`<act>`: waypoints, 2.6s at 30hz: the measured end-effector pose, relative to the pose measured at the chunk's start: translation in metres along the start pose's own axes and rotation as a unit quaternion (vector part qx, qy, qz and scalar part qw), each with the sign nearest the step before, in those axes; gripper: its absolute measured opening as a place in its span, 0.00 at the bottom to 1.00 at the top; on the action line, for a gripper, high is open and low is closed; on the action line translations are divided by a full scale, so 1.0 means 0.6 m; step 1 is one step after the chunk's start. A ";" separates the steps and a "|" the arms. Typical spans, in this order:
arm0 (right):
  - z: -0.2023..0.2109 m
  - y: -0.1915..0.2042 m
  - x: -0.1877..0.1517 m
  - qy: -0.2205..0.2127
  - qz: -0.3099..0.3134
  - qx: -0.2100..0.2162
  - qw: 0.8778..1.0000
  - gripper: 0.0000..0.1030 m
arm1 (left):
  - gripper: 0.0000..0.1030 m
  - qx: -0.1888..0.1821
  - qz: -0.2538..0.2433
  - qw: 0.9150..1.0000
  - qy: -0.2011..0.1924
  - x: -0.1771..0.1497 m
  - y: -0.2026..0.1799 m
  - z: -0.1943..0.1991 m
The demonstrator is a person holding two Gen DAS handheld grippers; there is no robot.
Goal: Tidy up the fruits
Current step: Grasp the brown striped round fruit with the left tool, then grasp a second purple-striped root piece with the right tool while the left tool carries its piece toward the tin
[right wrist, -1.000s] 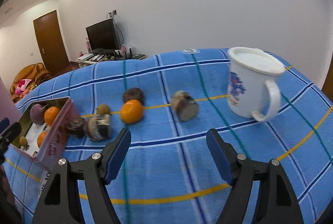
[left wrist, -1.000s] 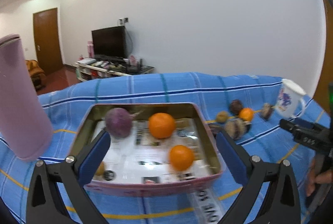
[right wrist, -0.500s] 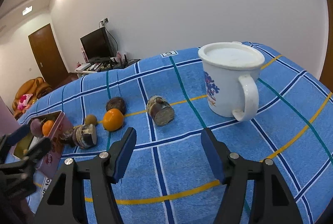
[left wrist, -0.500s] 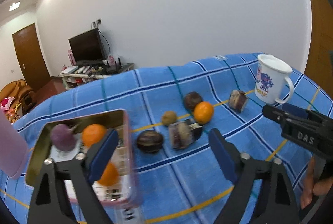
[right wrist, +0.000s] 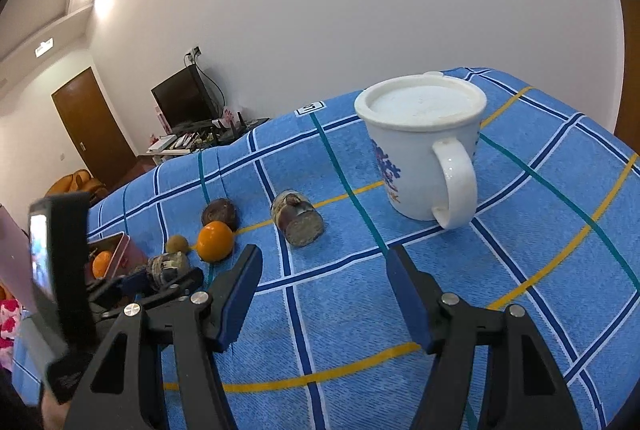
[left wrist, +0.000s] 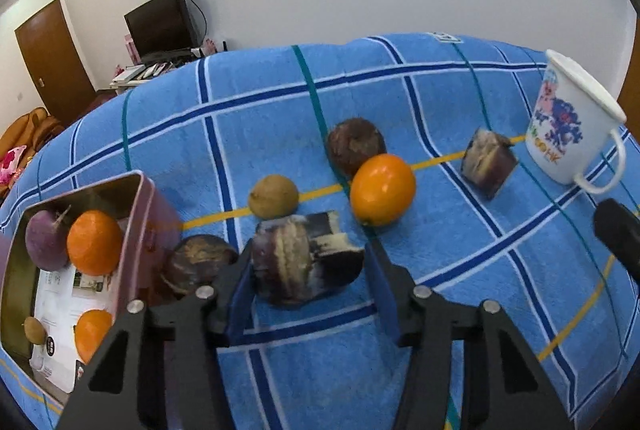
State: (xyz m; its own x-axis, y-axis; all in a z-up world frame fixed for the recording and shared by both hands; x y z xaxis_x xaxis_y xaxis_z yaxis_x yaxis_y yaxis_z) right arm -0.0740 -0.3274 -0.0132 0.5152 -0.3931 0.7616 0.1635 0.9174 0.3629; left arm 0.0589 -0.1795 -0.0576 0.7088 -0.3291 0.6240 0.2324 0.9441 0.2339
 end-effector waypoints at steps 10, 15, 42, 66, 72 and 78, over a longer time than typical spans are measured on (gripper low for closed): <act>-0.005 -0.008 0.000 0.006 -0.007 -0.005 1.000 0.64 | 0.46 -0.068 0.036 0.997 0.006 -0.007 0.018 0.001; -0.004 -0.010 0.001 0.000 -0.006 -0.005 1.000 0.64 | 0.45 -0.128 0.047 0.990 -0.030 -0.028 0.018 0.048; -0.023 -0.012 -0.009 0.017 -0.001 -0.025 1.000 0.64 | 0.48 -0.138 -0.001 0.990 -0.018 -0.089 0.056 0.081; -0.194 0.019 0.047 0.120 0.065 -0.031 0.990 0.64 | 0.43 -0.112 0.020 0.991 -0.070 -0.081 0.083 0.111; -0.211 0.019 0.045 0.132 0.068 -0.037 0.988 0.42 | 0.43 -0.099 0.020 0.992 -0.076 -0.082 0.088 0.114; -0.184 0.033 0.032 0.108 0.073 -0.053 0.990 0.41 | 0.43 -0.079 0.024 0.992 -0.092 -0.079 0.097 0.124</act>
State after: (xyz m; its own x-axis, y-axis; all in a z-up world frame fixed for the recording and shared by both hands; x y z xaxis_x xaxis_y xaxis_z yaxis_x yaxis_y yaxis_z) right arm 0.0319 -0.3098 -0.0503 0.7065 -0.2437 0.6644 0.1557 0.9694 0.1900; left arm -0.0105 -0.1105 -0.0182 0.5911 -0.2679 0.7608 0.3127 0.9456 0.0900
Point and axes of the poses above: each gripper's, at about its wrist camera, not at the fingertips, and z roughly against the way its jaws point, y to its left, x to its top, the point moved 1 cm from there along -z, roughly the way its jaws point, and after that the axes turned 12 degrees about x, right-handed, at the moved point
